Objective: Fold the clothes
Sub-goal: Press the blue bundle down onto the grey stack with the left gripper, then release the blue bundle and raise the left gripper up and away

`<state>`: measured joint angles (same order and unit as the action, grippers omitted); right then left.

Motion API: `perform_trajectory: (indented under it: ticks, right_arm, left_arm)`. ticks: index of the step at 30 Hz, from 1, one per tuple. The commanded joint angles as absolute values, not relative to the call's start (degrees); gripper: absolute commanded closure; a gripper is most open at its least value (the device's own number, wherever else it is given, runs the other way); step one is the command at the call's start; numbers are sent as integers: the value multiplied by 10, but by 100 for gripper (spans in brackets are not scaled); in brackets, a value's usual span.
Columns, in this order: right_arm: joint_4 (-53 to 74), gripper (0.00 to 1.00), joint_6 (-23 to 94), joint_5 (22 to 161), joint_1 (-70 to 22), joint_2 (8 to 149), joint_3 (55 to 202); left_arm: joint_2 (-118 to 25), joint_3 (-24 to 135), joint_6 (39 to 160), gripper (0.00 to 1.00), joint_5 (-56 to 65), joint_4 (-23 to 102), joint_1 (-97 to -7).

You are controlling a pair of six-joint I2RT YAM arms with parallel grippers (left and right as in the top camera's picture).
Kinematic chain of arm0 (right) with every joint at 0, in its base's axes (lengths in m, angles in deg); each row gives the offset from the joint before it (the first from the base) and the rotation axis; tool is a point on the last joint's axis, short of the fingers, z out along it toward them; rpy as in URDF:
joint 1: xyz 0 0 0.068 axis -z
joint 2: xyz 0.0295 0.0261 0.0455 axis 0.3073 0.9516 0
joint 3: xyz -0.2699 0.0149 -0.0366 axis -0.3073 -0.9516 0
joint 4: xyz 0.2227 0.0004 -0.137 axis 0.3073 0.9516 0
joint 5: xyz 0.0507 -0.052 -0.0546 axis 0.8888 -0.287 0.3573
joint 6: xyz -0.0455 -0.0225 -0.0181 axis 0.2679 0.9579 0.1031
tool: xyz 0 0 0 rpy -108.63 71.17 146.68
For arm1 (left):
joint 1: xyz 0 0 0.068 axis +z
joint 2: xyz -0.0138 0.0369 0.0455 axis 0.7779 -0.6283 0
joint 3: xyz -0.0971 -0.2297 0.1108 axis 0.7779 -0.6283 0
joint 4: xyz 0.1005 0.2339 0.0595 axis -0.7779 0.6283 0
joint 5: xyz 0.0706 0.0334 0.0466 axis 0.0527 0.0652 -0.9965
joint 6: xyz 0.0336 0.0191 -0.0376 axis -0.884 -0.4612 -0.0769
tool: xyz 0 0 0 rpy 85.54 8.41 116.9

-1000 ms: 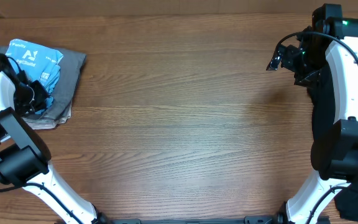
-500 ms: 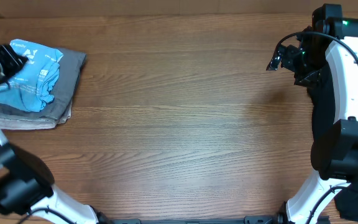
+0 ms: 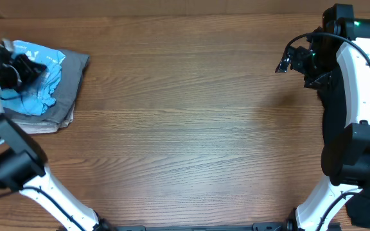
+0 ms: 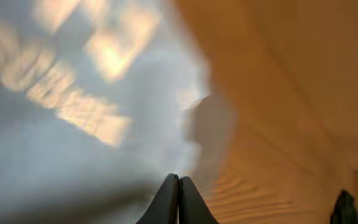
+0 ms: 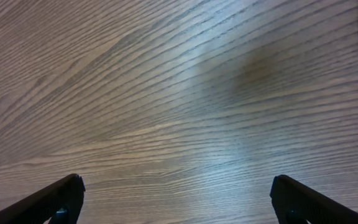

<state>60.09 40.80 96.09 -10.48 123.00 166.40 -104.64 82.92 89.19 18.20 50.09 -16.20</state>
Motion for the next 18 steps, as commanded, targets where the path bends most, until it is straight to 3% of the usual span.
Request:
perform_trajectory:
  ticks: [1,10,18]
  right_arm:
    - [600,0,412,957,-104,1224,1671]
    - [600,0,413,957,-104,1224,1671]
    - [600,0,412,957,-104,1224,1671]
  left_arm:
    - [-1090,825,899,96,220,496,-160]
    - [-1012,876,889,96,342,488,-125]
    - [-950,875,860,96,182,548,-88]
